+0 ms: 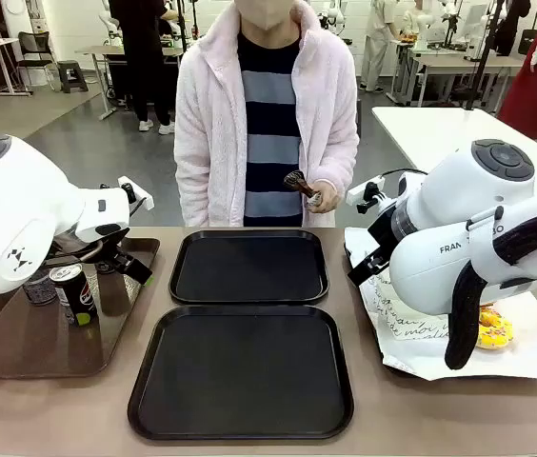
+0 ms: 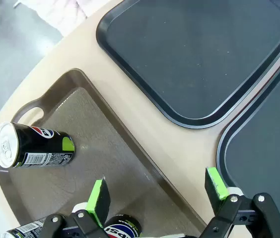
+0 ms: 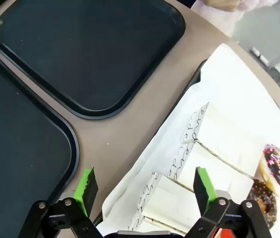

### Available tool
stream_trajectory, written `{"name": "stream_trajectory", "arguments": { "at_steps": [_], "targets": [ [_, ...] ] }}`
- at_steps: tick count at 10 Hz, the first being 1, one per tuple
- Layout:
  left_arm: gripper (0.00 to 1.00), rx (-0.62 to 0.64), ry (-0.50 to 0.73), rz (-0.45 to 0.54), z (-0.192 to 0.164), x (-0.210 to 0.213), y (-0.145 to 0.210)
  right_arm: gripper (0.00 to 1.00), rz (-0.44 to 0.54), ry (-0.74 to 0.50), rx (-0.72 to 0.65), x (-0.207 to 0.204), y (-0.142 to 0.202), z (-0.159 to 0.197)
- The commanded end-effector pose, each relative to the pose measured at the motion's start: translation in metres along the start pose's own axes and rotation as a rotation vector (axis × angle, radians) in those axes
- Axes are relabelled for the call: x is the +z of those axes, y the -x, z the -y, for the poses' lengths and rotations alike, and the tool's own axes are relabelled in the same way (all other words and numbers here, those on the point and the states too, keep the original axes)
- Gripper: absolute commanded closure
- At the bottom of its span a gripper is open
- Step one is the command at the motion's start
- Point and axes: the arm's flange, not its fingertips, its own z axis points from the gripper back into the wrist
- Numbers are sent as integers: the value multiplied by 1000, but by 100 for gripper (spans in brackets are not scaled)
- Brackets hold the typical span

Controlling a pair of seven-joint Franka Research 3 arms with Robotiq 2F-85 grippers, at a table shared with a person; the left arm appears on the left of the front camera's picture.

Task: Set up donuts and drinks on trays.
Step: Pick up one Pepsi coke and place it on the Flat Tray.

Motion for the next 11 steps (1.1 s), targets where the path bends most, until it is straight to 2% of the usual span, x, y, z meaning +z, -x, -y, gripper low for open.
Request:
{"name": "stream_trajectory", "arguments": {
  "at_steps": [1,11],
  "targets": [
    [0,0,0,0,0,0,0,0,0,0,0,0,0,0],
    [0,0,0,0,0,0,0,0,0,0,0,0,0,0]
  ]
}}
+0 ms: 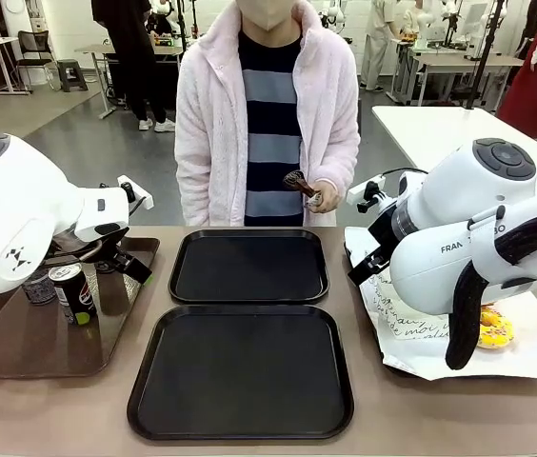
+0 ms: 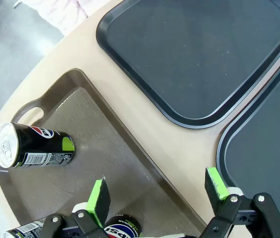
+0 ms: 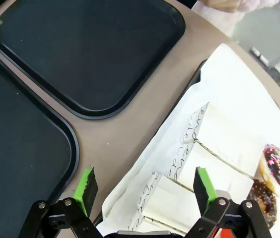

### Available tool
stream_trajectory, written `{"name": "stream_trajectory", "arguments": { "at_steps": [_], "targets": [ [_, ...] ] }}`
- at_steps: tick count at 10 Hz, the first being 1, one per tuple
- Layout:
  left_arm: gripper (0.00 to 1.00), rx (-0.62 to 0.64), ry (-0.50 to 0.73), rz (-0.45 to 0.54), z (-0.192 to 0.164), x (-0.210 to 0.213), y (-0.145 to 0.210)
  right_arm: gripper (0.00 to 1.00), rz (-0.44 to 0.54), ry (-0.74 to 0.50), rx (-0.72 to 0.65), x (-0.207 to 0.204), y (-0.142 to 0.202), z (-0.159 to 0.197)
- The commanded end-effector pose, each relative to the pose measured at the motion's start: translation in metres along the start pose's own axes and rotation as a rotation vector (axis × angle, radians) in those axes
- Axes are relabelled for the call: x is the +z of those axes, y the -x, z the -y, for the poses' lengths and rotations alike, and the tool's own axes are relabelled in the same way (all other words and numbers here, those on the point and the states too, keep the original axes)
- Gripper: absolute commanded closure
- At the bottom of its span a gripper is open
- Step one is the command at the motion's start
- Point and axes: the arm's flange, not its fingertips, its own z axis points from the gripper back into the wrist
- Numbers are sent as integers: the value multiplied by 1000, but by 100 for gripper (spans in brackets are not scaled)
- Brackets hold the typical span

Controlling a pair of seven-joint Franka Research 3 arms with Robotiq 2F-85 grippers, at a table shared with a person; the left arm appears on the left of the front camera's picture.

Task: Set up donuts and drinks on trays.
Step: Pick up one Pepsi coke and place it on the Flat Tray.

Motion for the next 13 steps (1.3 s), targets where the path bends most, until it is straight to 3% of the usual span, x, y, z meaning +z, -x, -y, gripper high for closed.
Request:
{"name": "stream_trajectory", "arguments": {
  "at_steps": [1,4,6,10,12,13],
  "targets": [
    [0,0,0,0,0,0,0,0,0,0,0,0,0,0],
    [0,0,0,0,0,0,0,0,0,0,0,0,0,0],
    [0,-31,29,-86,3,28,6,0,-76,-51,-22,32,7,-4],
    [0,-149,106,-221,27,114,58,0,-263,-82,49,133,62,-40],
    [0,-189,143,-269,34,132,94,0,-311,-139,120,154,100,-57],
    [0,-186,158,-246,33,137,101,0,-282,-167,113,153,107,-56]
  ]
}}
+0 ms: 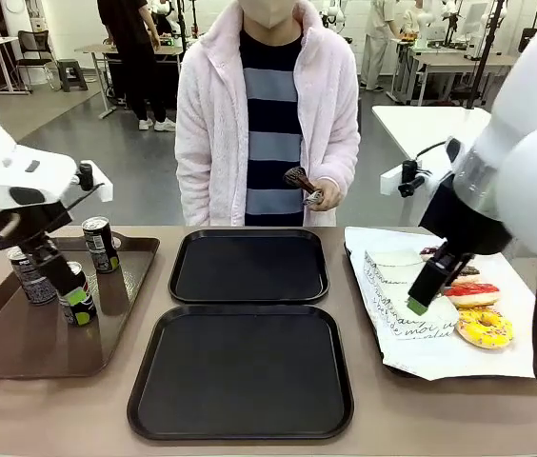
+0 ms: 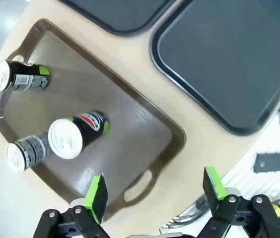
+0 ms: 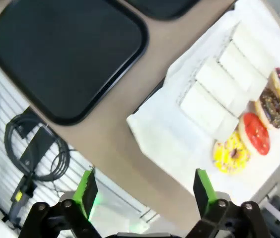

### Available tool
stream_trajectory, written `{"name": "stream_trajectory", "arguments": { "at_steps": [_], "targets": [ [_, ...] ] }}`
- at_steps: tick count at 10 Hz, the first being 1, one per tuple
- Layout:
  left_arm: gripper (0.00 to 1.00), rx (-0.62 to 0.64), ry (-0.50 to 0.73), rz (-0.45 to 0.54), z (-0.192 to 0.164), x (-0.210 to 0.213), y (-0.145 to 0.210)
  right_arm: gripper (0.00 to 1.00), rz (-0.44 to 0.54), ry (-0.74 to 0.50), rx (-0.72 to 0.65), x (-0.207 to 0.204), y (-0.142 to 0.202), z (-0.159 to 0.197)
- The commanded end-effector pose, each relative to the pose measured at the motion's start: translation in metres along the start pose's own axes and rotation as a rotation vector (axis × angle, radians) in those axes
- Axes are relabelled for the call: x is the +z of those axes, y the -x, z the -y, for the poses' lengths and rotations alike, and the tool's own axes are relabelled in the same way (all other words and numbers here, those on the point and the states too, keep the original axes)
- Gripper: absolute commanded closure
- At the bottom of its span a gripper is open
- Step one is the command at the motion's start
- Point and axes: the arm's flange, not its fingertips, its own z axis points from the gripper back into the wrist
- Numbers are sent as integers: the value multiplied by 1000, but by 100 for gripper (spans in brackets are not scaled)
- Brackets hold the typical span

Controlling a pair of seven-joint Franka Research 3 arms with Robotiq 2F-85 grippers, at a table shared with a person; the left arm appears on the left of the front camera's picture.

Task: Set up donuts and drinks on trays.
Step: Pick up one Pepsi coke and place it on the Flat Tray.

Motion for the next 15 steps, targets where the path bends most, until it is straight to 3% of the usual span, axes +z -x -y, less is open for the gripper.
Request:
{"name": "stream_trajectory", "arguments": {
  "at_steps": [1,2,5,6,7,9,11,13,15],
  "targets": [
    [0,10,-31,103,26,-31,65,0,99,68,31,-46,62,-7],
    [0,0,0,0,0,0,0,0,0,0,0,0,0,0],
    [0,0,0,0,0,0,0,0,21,16,9,10,4,-1],
    [0,-1,-4,9,1,6,2,0,122,-198,-110,-6,13,31],
    [0,217,127,141,-22,8,15,0,226,-374,-293,-19,38,66],
    [0,349,274,289,-55,18,41,0,392,-622,-490,-36,90,118],
    [0,509,533,436,-104,11,83,0,492,-806,-658,-59,147,168],
    [0,659,666,550,-142,4,140,0,607,-942,-730,-65,201,198],
    [0,740,719,597,-165,-3,189,0,668,-917,-773,-58,249,215]
  ]
}}
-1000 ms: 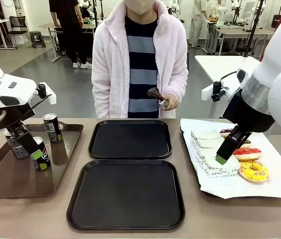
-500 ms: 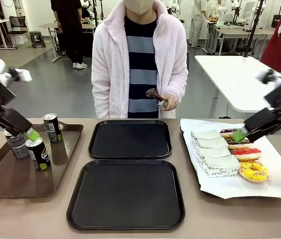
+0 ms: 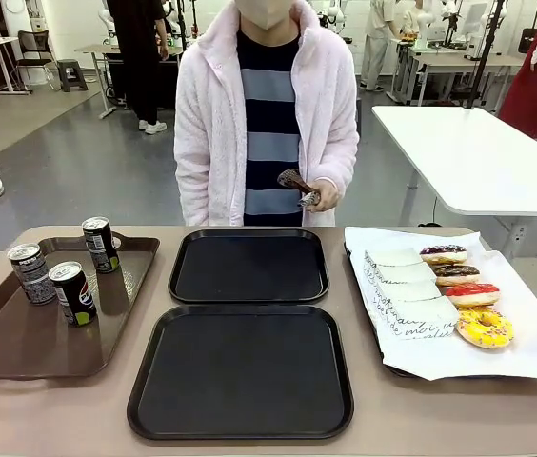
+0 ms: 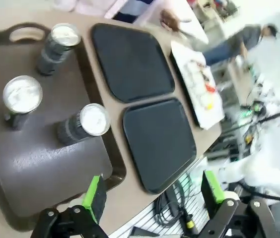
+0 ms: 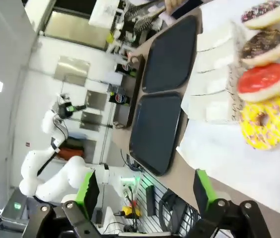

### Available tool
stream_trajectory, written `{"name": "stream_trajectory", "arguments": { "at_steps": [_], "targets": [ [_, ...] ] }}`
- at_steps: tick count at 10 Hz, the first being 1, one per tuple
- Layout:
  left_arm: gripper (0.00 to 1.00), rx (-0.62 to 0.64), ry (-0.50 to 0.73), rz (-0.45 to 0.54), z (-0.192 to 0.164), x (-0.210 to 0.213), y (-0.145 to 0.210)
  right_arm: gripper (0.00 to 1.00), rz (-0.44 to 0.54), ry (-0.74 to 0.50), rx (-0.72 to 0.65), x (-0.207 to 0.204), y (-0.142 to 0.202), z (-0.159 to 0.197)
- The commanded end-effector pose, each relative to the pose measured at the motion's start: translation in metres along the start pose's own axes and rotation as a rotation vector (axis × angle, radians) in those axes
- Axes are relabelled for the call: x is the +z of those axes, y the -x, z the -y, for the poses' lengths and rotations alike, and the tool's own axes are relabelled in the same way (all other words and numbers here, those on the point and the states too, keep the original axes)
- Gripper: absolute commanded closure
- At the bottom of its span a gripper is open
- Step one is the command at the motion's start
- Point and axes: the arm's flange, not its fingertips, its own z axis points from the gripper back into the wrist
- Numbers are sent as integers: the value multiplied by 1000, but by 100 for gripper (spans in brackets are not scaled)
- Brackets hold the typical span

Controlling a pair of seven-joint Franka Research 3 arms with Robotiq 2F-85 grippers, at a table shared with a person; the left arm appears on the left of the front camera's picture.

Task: Set up donuts and drinks on trays.
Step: Pick up one Pepsi coke and place it on the Flat Tray.

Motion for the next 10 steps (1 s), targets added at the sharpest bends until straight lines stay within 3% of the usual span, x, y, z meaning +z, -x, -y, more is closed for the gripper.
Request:
{"name": "stream_trajectory", "arguments": {
  "at_steps": [1,2,5,8,10],
  "targets": [
    [0,67,39,46,-29,16,18,0,39,18,26,22,15,3],
    [0,125,106,103,-52,34,30,0,60,19,32,43,25,2],
    [0,128,255,74,-77,63,43,0,85,23,43,67,38,-3],
    [0,101,259,2,-74,66,42,0,69,32,55,62,36,-8],
    [0,141,265,52,-71,64,52,0,86,31,33,66,37,-9]
  ]
}}
